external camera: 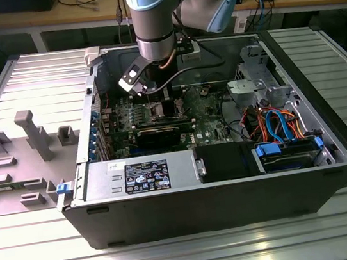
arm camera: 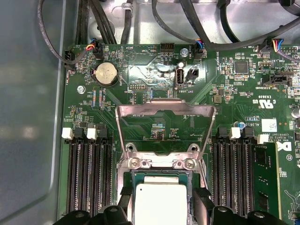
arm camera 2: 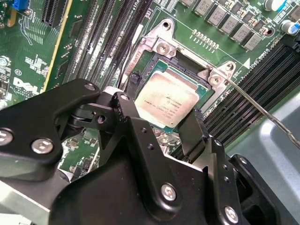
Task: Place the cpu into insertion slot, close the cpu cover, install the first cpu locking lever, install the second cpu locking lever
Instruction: 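Place the cpu into insertion slot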
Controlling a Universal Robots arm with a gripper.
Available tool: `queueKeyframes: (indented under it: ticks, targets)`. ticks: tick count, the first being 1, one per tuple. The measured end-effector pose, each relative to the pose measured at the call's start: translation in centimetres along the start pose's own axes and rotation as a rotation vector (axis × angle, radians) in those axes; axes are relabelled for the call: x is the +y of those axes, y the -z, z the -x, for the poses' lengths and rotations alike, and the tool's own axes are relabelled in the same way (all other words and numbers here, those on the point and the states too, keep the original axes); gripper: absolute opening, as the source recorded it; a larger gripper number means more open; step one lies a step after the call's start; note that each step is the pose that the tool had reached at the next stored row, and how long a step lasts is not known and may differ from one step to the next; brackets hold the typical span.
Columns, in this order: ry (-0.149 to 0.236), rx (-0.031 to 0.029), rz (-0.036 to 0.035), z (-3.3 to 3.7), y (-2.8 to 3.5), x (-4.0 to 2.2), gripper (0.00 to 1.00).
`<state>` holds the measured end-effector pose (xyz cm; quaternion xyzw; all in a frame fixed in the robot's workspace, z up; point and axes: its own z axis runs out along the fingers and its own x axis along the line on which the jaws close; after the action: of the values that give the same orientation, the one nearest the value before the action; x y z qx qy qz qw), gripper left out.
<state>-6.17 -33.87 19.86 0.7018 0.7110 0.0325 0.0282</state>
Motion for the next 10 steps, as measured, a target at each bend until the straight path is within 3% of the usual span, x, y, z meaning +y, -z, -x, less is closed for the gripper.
queueKeyframes:
  ticks: [5, 6, 10]
  targets:
    - [0.007, 0.0014, 0.0002, 0.00, -0.02, 0.00, 0.64]
    - [0.009, 0.0011, 0.0002, 0.00, -0.01, 0.00, 0.73]
    - [0.015, 0.0017, -0.0001, 0.02, -0.02, 0.00, 0.73]
